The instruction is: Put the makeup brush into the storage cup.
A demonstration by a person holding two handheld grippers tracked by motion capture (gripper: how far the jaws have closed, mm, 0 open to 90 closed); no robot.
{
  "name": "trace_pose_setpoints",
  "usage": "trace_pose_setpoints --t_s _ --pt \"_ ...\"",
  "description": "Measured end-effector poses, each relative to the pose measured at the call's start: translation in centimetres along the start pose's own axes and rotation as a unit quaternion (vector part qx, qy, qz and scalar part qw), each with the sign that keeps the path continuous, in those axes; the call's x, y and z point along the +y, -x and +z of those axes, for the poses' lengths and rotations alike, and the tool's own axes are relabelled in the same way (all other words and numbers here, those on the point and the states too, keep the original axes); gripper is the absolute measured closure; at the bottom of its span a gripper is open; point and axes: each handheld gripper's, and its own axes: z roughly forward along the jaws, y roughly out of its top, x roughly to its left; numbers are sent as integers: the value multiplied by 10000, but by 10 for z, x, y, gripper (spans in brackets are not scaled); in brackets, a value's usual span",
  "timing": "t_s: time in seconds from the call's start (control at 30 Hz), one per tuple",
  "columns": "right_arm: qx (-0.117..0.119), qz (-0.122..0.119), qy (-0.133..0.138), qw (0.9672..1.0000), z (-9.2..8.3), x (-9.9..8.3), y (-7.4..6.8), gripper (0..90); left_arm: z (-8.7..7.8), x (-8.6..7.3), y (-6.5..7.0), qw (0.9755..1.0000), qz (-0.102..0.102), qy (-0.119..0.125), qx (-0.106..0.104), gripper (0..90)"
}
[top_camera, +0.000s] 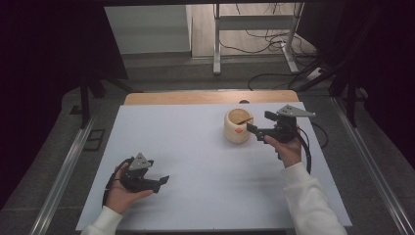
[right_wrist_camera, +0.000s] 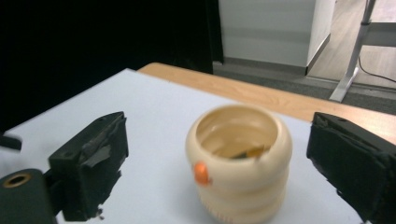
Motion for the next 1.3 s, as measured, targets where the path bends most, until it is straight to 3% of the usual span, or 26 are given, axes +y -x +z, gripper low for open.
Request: trace_pose_setpoints --t_s 0.23,0.47,0.67,0.87,1.03,1.3 --pt "-44 -120 -186 9997 -18 -19 -9 68 0 0 1 10000 -74 20 -27 163" --pt "160 -206 -406 9988 -35 -47 -17 50 -1 -1 -1 9997 -229 83 -50 156" --pt "110 -84 -601 9981 -57 -71 -18 51 -3 -2 -1 9993 -333 146 -34 148" --pt "43 -32 -783 9969 -76 -91 -17 56 -2 -2 0 9995 -308 118 -28 146" --pt "49 -146 -1096 9939 -80 -104 -15 68 -2 -2 -1 9994 -323 120 -17 144" --pt "3 -143 -1147 9933 -80 -107 -15 70 -2 -3 -1 9995 -308 112 -18 145"
